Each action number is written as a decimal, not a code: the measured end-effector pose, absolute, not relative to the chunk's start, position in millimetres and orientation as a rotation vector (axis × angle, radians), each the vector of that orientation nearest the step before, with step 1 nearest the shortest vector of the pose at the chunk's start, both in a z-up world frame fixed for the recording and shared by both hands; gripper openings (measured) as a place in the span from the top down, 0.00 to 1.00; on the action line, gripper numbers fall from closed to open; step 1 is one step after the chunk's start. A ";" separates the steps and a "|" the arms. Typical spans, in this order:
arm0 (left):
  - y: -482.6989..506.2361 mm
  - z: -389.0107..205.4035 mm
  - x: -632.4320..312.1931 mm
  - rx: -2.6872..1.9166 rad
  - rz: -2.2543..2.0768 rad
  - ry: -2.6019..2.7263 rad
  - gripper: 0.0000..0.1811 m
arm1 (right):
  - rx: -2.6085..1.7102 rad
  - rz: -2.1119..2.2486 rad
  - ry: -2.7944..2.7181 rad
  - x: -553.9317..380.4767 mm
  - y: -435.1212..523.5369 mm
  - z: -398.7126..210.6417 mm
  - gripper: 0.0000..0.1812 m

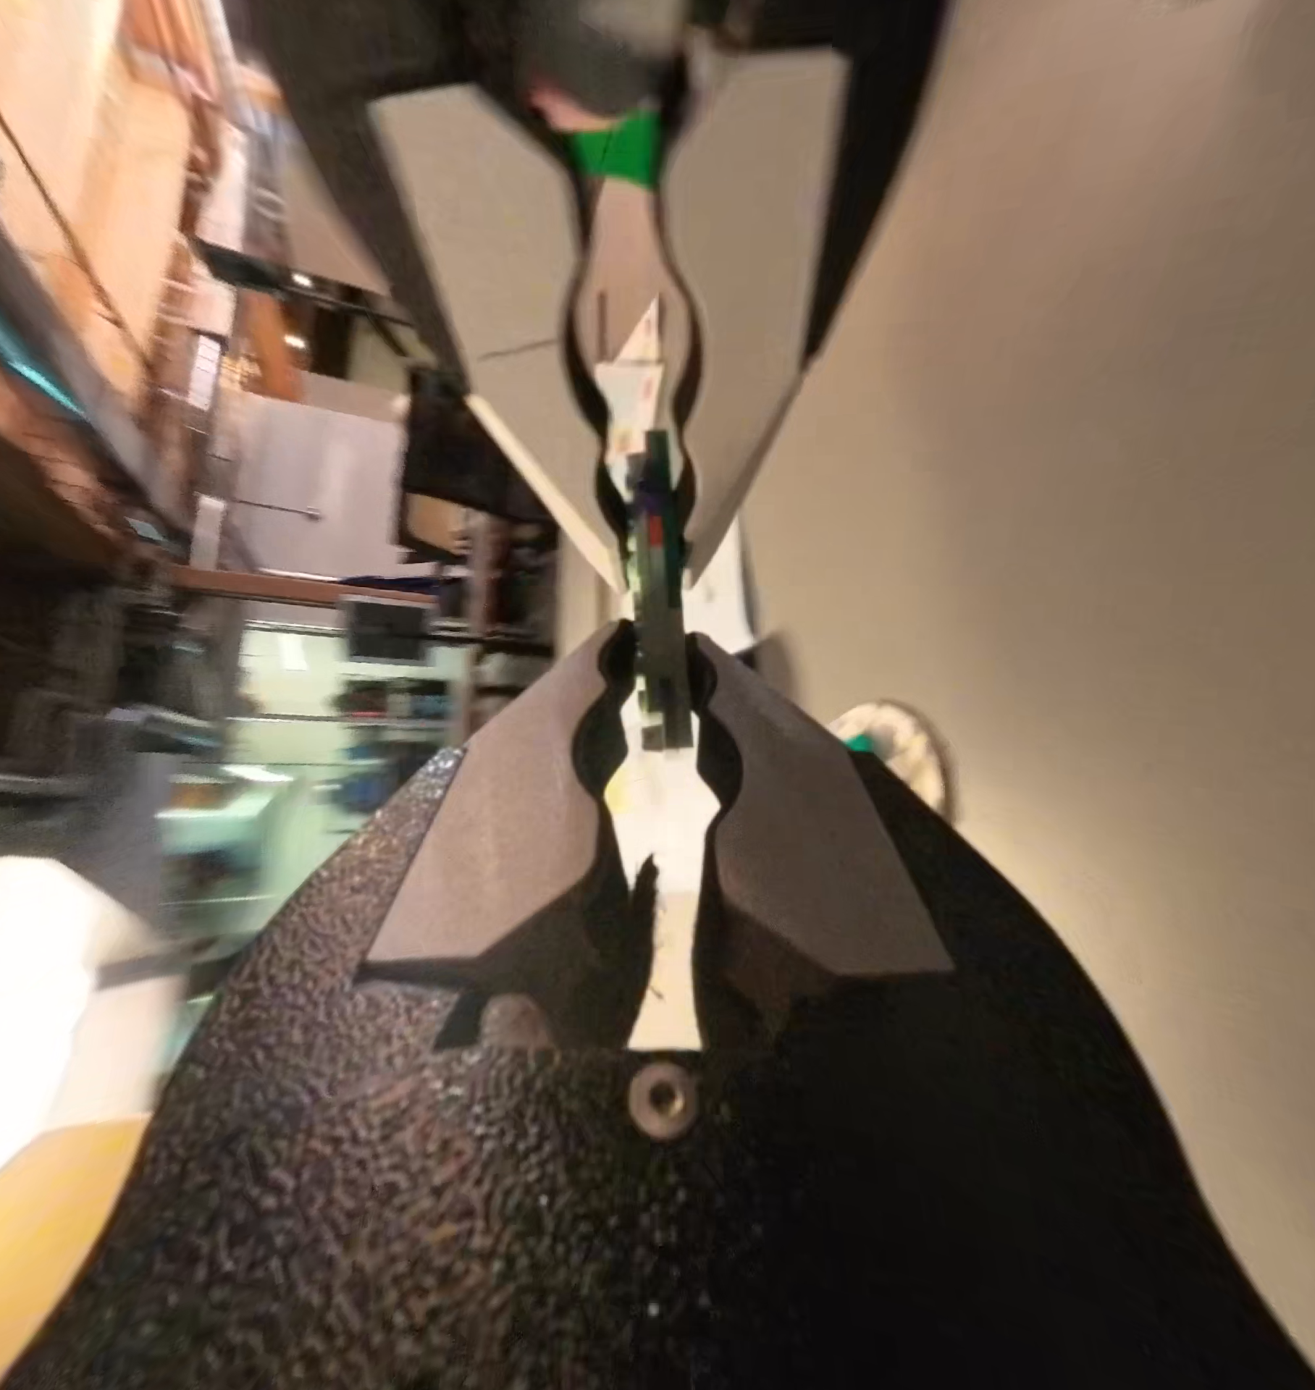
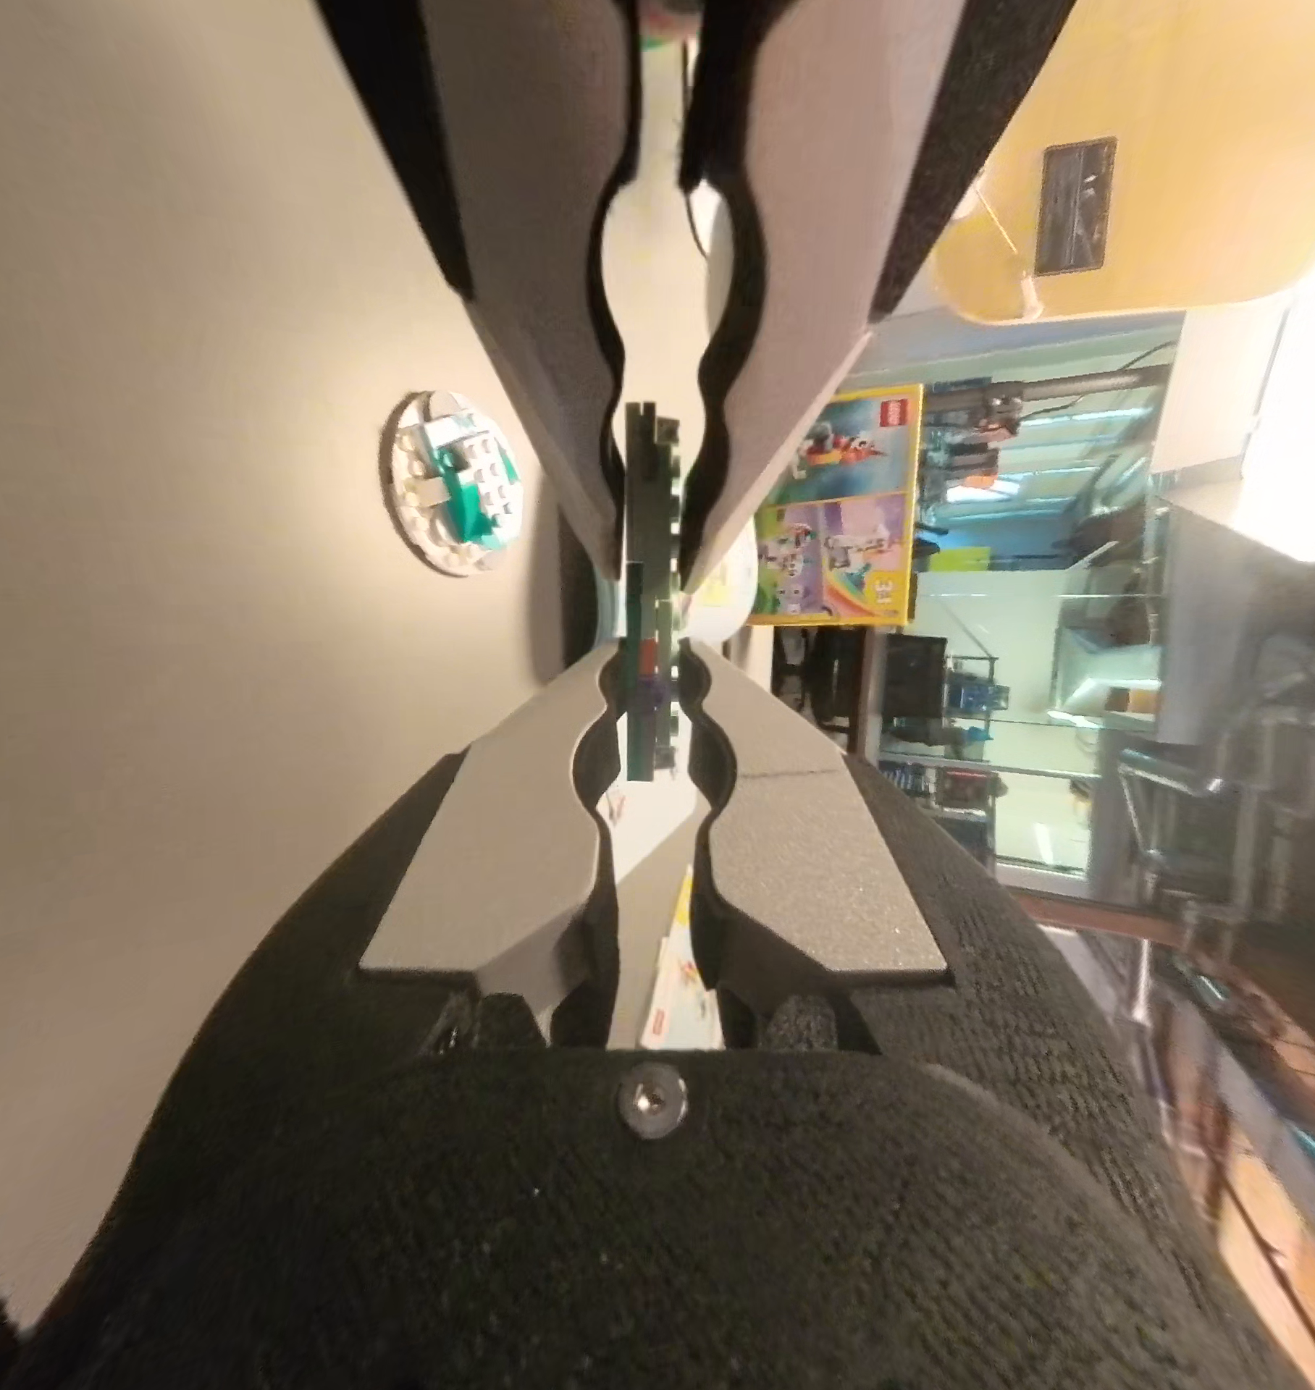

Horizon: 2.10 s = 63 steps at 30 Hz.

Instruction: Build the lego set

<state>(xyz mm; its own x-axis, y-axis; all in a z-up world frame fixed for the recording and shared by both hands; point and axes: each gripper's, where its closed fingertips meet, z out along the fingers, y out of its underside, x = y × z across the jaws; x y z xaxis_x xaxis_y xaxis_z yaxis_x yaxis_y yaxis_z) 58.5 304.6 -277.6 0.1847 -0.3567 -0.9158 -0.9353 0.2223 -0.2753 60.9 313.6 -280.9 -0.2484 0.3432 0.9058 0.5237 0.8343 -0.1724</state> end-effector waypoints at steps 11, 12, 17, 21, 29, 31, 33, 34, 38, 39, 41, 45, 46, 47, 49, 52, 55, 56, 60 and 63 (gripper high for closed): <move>283.3 -295.9 55.8 -1.471 0.272 1.329 0.81 | -0.698 -0.112 -1.904 72.6 320.3 -304.1 0.95; 284.2 -300.9 57.7 -1.507 0.236 1.305 0.81 | -0.684 -0.110 -1.892 72.3 321.8 -304.6 0.95; 287.3 -301.5 76.0 -1.771 -0.439 0.882 0.77 | -0.425 -0.201 -1.753 73.7 326.0 -296.1 0.94; 293.3 -291.9 77.2 -1.797 -0.692 0.677 0.83 | -0.307 -0.214 -1.664 79.0 321.8 -286.9 0.94; 303.6 -293.3 86.9 -1.750 -0.627 0.662 0.92 | -0.334 -0.162 -1.616 83.9 333.6 -286.3 0.94; 308.8 -298.5 86.4 -1.783 -0.625 0.621 0.92 | -0.423 -0.085 -1.628 85.6 339.0 -294.4 0.83; 314.0 -307.6 85.8 -1.830 -0.609 0.597 0.92 | -0.524 -0.062 -1.645 93.5 352.5 -307.2 0.68; 315.7 -312.1 86.4 -1.851 -0.597 0.597 0.92 | -0.567 -0.066 -1.662 101.1 361.4 -315.4 0.64; 318.2 -335.3 91.0 -1.971 -0.516 0.635 0.92 | -0.654 -0.099 -1.602 141.3 396.6 -322.5 0.66; 317.3 -340.5 93.5 -1.996 -0.504 0.658 0.92 | -0.662 -0.102 -1.571 148.6 403.0 -317.5 0.67; 316.4 -349.2 95.1 -2.039 -0.472 0.694 0.92 | -0.677 -0.041 -1.482 156.7 411.4 -301.8 0.68; 311.9 -361.6 99.3 -2.105 -0.446 0.754 0.92 | -0.714 0.117 -1.272 156.1 430.1 -273.2 0.71; 310.8 -364.1 100.2 -2.115 -0.427 0.772 0.92 | -0.716 0.145 -1.232 153.3 434.2 -266.9 0.72; 309.5 -366.8 100.8 -2.127 -0.406 0.793 0.92 | -0.719 0.175 -1.194 149.9 438.7 -261.2 0.73; 307.7 -372.5 101.6 -2.153 -0.370 0.825 0.92 | -0.744 0.223 -1.132 141.6 451.1 -253.4 0.74; 307.0 -376.9 103.6 -2.175 -0.373 0.826 0.92 | -0.793 0.338 -1.052 126.6 468.6 -244.4 0.78; 307.3 -377.6 104.1 -2.203 -0.402 0.795 0.92 | -0.829 0.428 -0.968 112.1 485.4 -236.6 0.78; 307.2 -377.7 104.0 -2.213 -0.404 0.794 0.92 | -0.839 0.433 -0.954 107.4 491.2 -236.2 0.78; 305.9 -377.9 103.6 -2.244 -0.385 0.819 0.92 | -0.852 0.447 -0.912 95.8 504.3 -232.6 0.78; 307.4 -378.0 100.9 -2.271 -0.353 0.810 0.87 | -0.858 0.449 -0.913 92.6 506.2 -233.7 0.79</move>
<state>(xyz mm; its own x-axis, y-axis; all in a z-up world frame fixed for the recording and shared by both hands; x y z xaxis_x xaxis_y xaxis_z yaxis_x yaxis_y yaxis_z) 100.9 307.4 -378.0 0.7682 -0.6398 0.0222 -0.4522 -0.5668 -0.6887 92.6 506.2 -233.7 0.5546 0.6652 0.4999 0.0092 0.5959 -0.8030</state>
